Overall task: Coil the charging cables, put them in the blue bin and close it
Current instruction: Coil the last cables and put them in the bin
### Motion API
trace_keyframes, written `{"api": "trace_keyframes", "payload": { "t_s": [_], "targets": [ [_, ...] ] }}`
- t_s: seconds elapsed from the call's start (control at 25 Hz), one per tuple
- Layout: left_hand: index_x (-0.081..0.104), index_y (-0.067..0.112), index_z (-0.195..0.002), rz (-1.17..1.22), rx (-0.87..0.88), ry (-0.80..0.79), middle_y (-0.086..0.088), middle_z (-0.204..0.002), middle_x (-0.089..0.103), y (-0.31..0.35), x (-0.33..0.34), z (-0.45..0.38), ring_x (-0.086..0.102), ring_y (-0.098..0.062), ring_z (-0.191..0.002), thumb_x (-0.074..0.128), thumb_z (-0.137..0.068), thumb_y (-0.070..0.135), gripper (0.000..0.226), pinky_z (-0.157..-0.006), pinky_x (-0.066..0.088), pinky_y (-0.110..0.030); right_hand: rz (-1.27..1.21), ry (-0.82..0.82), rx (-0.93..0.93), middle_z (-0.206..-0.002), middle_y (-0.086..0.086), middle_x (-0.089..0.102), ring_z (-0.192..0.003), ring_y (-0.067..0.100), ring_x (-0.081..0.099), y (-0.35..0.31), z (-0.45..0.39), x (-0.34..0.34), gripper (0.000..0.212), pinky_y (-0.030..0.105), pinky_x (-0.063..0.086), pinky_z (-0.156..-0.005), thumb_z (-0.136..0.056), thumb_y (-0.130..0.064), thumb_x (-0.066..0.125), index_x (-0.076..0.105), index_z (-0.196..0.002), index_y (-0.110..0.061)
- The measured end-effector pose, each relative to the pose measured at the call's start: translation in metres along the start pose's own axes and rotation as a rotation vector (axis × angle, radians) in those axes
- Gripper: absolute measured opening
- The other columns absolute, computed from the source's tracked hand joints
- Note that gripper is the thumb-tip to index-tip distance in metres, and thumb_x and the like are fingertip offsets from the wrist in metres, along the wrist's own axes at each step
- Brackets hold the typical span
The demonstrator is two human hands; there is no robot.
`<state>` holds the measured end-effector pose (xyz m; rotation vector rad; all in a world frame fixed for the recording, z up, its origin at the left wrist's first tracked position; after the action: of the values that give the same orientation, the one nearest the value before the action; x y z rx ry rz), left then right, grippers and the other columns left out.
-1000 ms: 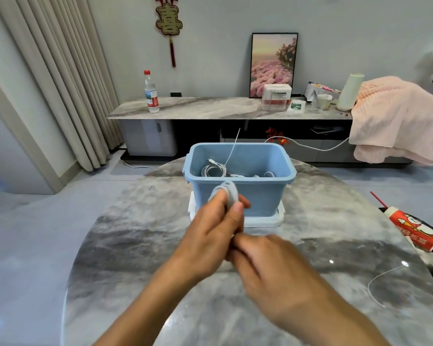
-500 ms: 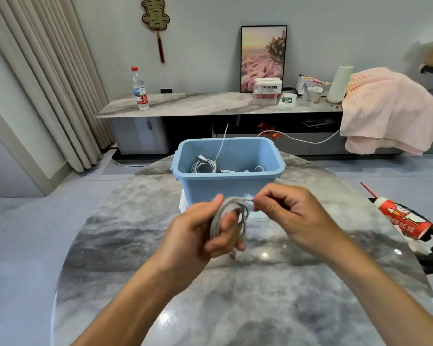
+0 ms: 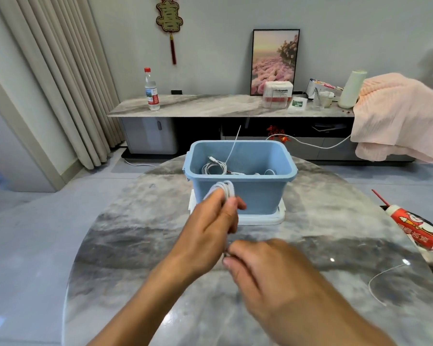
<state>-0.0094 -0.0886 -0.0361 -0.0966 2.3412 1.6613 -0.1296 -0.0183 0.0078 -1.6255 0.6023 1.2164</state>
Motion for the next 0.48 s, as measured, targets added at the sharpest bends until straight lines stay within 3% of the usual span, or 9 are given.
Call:
{"api": "trace_keyframes", "payload": {
  "t_s": [0.12, 0.2, 0.24, 0.36, 0.48],
  "targets": [
    [0.055, 0.021, -0.064, 0.055, -0.026, -0.228, -0.007, -0.059, 0.047, 0.007, 0.011, 0.005, 0.045, -0.015, -0.059, 0.034, -0.097, 0.034, 0.041, -0.063, 0.043, -0.031, 0.018, 0.232, -0.155, -0.078, -0.012, 0.07, -0.073, 0.009, 0.062, 0.015, 0.002, -0.038, 0.037, 0.031, 0.049, -0.068, -0.085, -0.057, 0.044, 0.063, -0.088, -0.026],
    [0.053, 0.022, -0.057, 0.224, -0.104, -0.33, 0.0, -0.047, 0.04, 0.014, 0.019, 0.008, 0.037, -0.02, -0.05, 0.029, -0.097, 0.038, 0.049, -0.069, 0.05, -0.039, -0.117, 0.423, -0.245, -0.054, -0.022, 0.055, -0.053, 0.0, 0.051, 0.041, -0.005, -0.054, 0.027, 0.02, 0.04, -0.055, -0.079, -0.052, 0.066, 0.069, -0.077, -0.026],
    [0.053, 0.019, -0.059, 0.36, -0.163, -0.353, 0.001, -0.044, 0.035, 0.016, 0.021, 0.008, 0.03, -0.022, -0.047, 0.027, -0.096, 0.042, 0.051, -0.07, 0.051, -0.039, -0.18, 0.502, -0.262, -0.049, -0.018, 0.048, -0.047, 0.003, 0.042, 0.054, -0.012, -0.058, 0.026, 0.02, 0.033, -0.051, -0.077, -0.049, 0.073, 0.068, -0.073, -0.024],
    [0.048, 0.015, -0.061, 0.694, -0.282, -0.311, 0.001, -0.042, 0.024, 0.024, 0.022, 0.008, 0.021, -0.019, -0.042, 0.037, -0.095, 0.041, 0.045, -0.066, 0.047, -0.031, -0.518, 0.567, -0.192, -0.056, 0.007, 0.052, -0.052, 0.023, 0.041, 0.084, -0.032, -0.048, 0.019, 0.034, 0.033, -0.049, -0.081, -0.033, 0.075, 0.07, -0.075, -0.016],
    [0.048, 0.016, -0.058, 1.001, -0.385, -0.124, 0.004, -0.041, 0.023, 0.024, 0.012, 0.006, 0.022, -0.013, -0.04, 0.04, -0.093, 0.036, 0.041, -0.063, 0.046, -0.029, -0.859, 0.476, -0.057, -0.056, 0.006, 0.05, -0.053, 0.019, 0.042, 0.08, -0.038, -0.005, 0.006, 0.034, 0.035, -0.048, -0.094, -0.018, 0.062, 0.064, -0.09, -0.021]
  ]
}}
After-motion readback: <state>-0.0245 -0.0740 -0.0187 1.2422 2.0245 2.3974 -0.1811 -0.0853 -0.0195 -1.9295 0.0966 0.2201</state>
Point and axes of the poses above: each hand's wrist, its own z-axis away from the middle knuckle, its own x-axis out of the palm, y = z × x, the point moved 2 cm from there along -z, towards the middle knuckle
